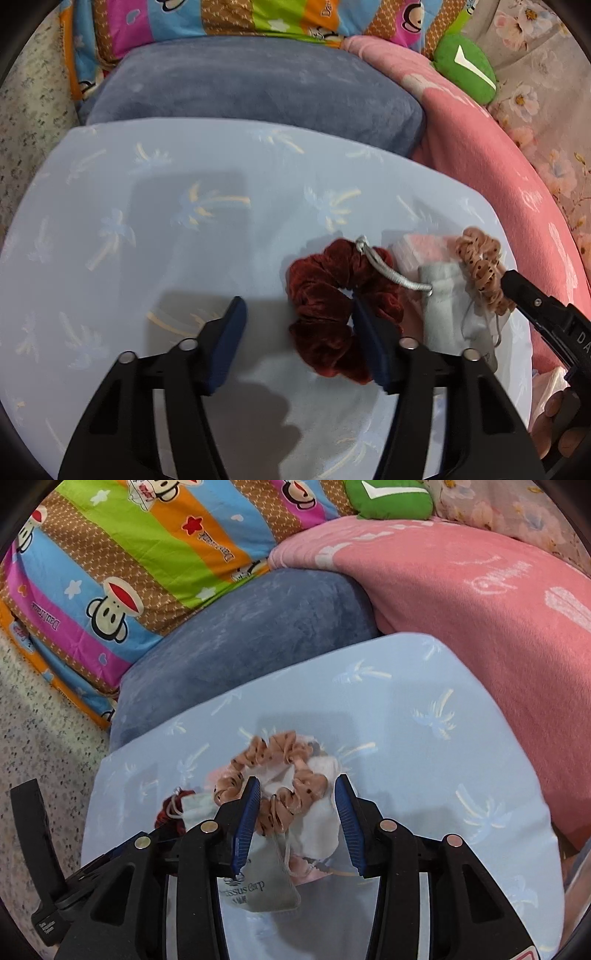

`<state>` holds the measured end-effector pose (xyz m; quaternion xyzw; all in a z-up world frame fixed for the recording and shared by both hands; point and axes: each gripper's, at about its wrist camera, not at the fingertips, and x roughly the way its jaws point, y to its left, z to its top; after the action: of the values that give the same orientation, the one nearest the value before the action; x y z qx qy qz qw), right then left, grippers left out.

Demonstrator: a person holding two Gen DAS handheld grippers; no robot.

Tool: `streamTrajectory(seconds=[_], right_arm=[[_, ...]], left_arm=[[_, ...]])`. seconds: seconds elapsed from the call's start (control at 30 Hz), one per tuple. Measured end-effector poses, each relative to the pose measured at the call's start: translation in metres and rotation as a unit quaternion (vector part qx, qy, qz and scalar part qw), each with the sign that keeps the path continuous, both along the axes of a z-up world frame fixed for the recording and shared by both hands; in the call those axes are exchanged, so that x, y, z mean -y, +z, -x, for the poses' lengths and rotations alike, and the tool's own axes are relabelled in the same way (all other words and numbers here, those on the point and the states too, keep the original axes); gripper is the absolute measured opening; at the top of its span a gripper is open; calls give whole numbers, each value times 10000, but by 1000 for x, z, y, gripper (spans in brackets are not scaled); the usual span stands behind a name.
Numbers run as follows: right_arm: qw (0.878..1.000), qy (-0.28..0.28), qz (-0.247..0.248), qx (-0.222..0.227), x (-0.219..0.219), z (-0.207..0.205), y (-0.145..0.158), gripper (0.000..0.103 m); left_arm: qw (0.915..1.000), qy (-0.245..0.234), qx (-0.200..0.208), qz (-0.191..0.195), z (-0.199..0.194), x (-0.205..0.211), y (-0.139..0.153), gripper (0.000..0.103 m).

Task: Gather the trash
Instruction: 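Close the left tool on the red velvet scrunchie while the right tool grasps the tan scrunchie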

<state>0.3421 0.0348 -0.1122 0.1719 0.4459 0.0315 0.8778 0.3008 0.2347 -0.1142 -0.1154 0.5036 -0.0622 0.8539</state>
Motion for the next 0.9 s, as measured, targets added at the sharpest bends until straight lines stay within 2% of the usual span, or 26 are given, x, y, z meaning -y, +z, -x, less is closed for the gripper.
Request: streamTrajectory(seconds=[0.07,0.13,0.23,0.5,0.9], right_arm=[[10000,15,13,-51,-1,3,-7,38],[10000,22,1,-93,-2,7,-11,27],[9999,-15,-116,-104,1,17,-13,20],[9994,-48,-347,-33,11,62,0,16],[9992,26,-390,12,19,147,20,17]], left_arm=[[9999,-58,108,-80,4,2,1,45],[9998,-166,106,-92,8,5,2,27],[9997,-254,65,24,15,5,5,19],[9992,-372,104,88,50,15,15,17],[9971,-635,405,138,112,43,52,17]])
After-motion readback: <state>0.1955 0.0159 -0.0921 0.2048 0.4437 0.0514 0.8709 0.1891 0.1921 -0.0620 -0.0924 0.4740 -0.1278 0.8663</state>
